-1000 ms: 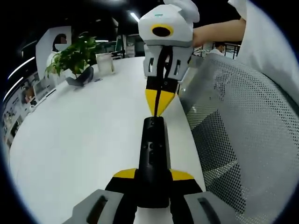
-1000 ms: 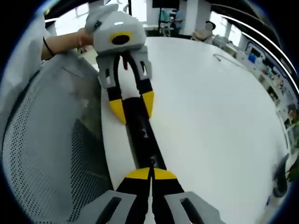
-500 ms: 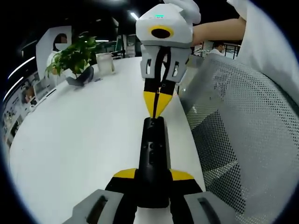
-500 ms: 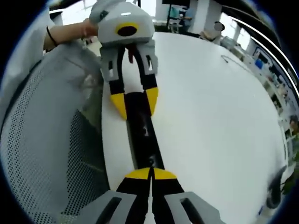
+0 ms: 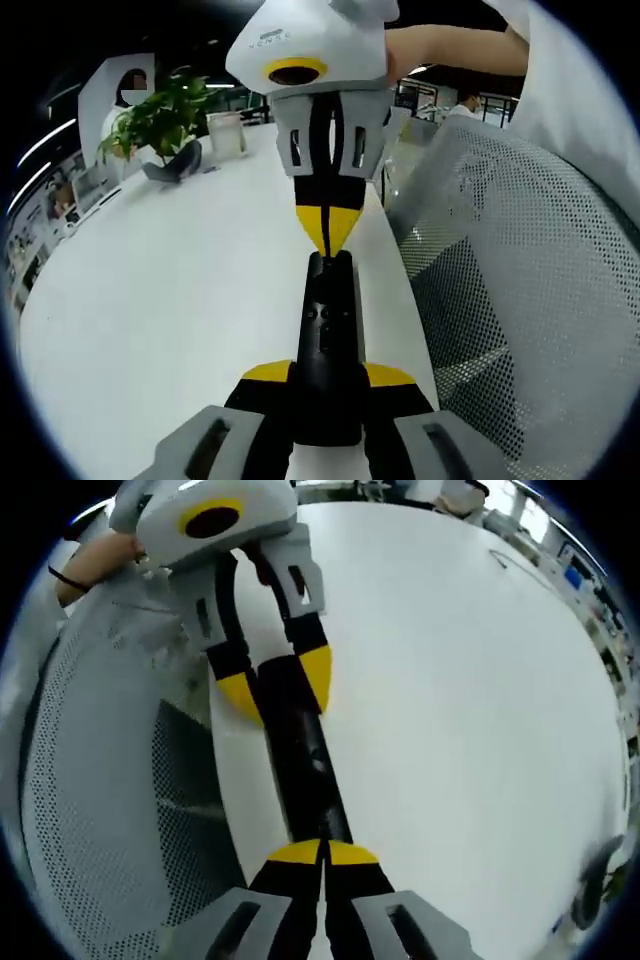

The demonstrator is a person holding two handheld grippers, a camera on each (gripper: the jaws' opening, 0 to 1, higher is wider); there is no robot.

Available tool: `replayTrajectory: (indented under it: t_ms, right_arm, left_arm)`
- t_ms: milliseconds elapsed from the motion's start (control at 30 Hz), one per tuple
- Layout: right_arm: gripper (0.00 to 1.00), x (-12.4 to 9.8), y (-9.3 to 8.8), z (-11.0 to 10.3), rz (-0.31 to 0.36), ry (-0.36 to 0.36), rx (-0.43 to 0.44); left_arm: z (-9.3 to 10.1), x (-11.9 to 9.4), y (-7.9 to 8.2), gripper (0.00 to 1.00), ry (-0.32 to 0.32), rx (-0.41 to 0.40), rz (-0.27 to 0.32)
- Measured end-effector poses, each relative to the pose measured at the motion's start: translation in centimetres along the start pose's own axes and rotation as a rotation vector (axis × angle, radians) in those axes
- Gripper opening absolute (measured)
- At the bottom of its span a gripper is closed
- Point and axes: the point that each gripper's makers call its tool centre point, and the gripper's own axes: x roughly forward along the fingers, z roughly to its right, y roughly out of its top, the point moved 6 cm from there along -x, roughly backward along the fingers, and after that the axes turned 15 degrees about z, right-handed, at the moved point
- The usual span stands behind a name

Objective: Press the specified remote control buttons in sequence, fully releasing each button before pressing the next.

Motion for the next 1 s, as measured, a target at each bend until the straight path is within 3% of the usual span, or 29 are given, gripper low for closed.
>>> replayTrajectory:
  t_ms: [67,367,500,633,700,900,1000]
  right_arm:
    - [0.0,0.0,-0.1,-0.2,-0.003,0.001,-0.051]
    - [0.0,-0.2,-0.4,-0.5,0.027,-0.085,-0.019]
    - [0.0,-0.3,-0.7,-0.6,0.104,-0.146,0.041]
    - [0.0,-0.5,-1.4,-1.2,0.204,-0.218,-0.022]
    - [0.0,-0.5,-1.7,-1.4,0.246,-0.245,0.019]
    - [0.0,-0.6,-1.9,-1.2,0.333,-0.242,0.154]
    - [0.0,-0.8,-2.1,-1.0,0.362,-0.219,0.165]
  left_arm:
    - [0.0,0.0,0.0,0.24,0.001,0.0,0.001]
    - [0.0,0.1,0.1,0.24,0.0,-0.002,-0.007]
    - [0.0,0.2,0.2,0.24,0.003,-0.013,-0.002]
    - [-0.1,0.2,0.2,0.24,0.004,-0.024,-0.002]
    - [-0.1,0.3,0.2,0.24,0.007,-0.032,-0.003]
    - [-0.1,0.3,0.2,0.24,0.006,-0.035,0.0]
    - [-0.1,0.3,0.2,0.24,0.007,-0.033,-0.001]
